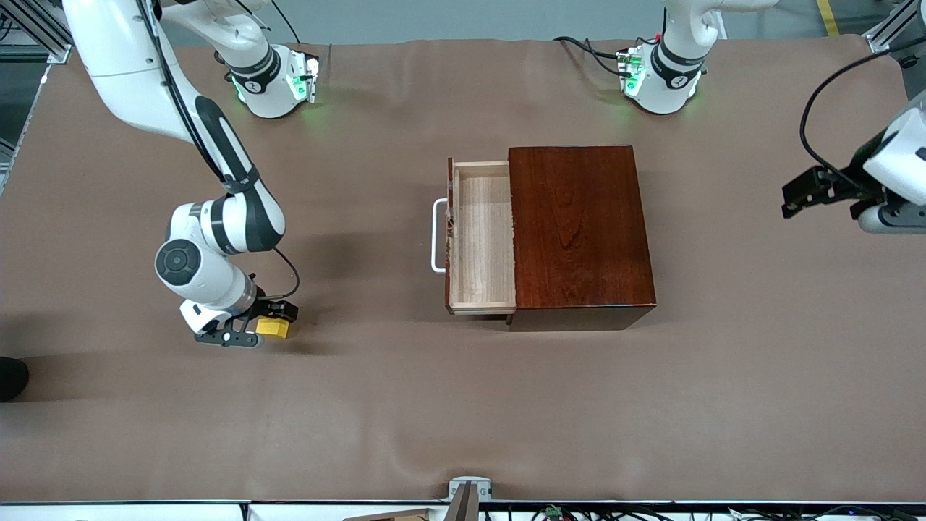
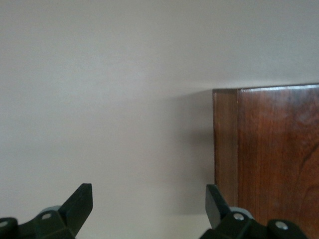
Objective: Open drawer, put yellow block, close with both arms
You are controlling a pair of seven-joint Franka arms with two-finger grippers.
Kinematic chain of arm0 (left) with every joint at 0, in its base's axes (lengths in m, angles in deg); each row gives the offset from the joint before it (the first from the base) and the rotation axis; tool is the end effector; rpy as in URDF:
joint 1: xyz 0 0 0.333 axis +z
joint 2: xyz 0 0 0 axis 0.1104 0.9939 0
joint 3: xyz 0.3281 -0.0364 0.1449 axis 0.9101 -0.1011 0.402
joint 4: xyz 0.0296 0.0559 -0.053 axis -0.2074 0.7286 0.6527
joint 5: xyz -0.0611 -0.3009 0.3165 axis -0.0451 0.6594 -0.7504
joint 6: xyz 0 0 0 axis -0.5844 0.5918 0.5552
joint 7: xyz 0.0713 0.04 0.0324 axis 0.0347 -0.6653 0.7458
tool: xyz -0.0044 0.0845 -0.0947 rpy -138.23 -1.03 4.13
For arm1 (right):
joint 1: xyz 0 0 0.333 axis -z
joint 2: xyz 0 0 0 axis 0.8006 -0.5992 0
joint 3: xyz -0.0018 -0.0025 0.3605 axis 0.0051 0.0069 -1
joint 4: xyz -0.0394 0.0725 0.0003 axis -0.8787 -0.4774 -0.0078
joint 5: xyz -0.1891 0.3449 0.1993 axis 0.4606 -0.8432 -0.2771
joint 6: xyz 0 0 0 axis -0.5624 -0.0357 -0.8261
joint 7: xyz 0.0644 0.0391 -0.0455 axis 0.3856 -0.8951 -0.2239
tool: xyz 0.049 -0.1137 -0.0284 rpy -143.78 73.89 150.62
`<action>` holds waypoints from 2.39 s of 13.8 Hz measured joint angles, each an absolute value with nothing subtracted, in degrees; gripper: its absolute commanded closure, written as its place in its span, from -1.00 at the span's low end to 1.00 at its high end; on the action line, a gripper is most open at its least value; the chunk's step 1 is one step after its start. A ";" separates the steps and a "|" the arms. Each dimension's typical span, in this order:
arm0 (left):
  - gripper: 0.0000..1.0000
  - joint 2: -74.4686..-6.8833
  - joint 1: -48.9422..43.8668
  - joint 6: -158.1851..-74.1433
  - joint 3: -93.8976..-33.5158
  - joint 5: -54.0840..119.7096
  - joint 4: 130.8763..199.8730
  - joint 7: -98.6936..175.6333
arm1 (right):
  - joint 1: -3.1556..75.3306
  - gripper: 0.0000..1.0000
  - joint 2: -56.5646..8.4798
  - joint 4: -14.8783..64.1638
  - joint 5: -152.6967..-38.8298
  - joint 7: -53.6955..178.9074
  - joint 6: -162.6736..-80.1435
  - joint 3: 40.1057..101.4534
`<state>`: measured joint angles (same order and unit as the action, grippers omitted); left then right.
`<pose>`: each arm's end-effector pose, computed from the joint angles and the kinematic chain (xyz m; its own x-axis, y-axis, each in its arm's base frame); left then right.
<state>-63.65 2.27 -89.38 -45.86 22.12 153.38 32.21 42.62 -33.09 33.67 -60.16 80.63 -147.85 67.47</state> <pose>0.6188 -0.0443 0.6433 0.9972 -0.0745 -0.0012 -0.0745 -0.9968 -0.0294 0.6869 0.1030 0.1866 0.9955 -0.0916 0.0256 -0.0916 -0.9958 -0.0007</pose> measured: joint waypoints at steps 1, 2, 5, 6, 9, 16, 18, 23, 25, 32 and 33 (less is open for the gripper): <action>-1.00 -64.10 2.71 -88.72 -46.54 22.12 153.40 31.66 | 42.63 -0.43 -33.97 32.61 -60.23 80.67 -147.85 67.47; -1.00 -64.58 2.85 -87.92 -46.81 22.12 153.40 31.01 | 42.63 -0.14 -34.92 31.47 -60.26 80.68 -147.84 67.47; -1.00 -65.67 2.87 -85.71 -47.01 22.32 153.41 29.21 | 42.69 1.00 -37.15 28.94 -60.28 80.68 -147.76 67.47; -1.00 -65.90 2.93 -85.29 -47.01 23.15 153.41 29.17 | 42.70 1.00 -37.33 28.66 -60.30 80.68 -147.67 67.47; -1.00 -66.12 3.21 -84.47 -47.01 25.20 153.41 29.17 | 42.89 1.00 -37.18 27.70 -60.30 80.64 -145.61 67.48; -1.00 -66.16 3.19 -84.46 -47.31 25.30 153.27 29.17 | 43.17 1.00 -24.33 9.98 -60.33 80.41 -104.79 67.40; -1.00 -66.16 3.19 -84.46 -47.34 25.31 153.26 29.17 | 42.88 1.00 -20.60 8.94 -61.63 80.74 -100.70 66.54; -1.00 -66.16 3.29 -84.46 -47.37 25.31 153.26 29.17 | 34.02 1.00 -19.72 6.44 -68.68 97.74 -100.70 62.37; -1.00 -66.16 3.40 -84.47 -47.35 25.31 153.26 29.17 | 26.00 1.00 -20.91 4.50 -68.68 108.12 -102.66 61.89; -1.00 -66.16 3.57 -84.47 -47.14 25.31 153.19 29.17 | 14.52 1.00 -33.61 -1.09 -68.63 123.03 -115.79 62.02; -1.00 -66.16 3.57 -84.47 -47.13 25.31 153.14 29.17 | 14.19 1.00 -34.82 -1.30 -68.63 123.22 -116.91 62.05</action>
<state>-66.16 3.57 -84.47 -47.13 25.31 153.14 29.17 14.19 -34.82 -1.30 -68.63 123.22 -116.91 62.05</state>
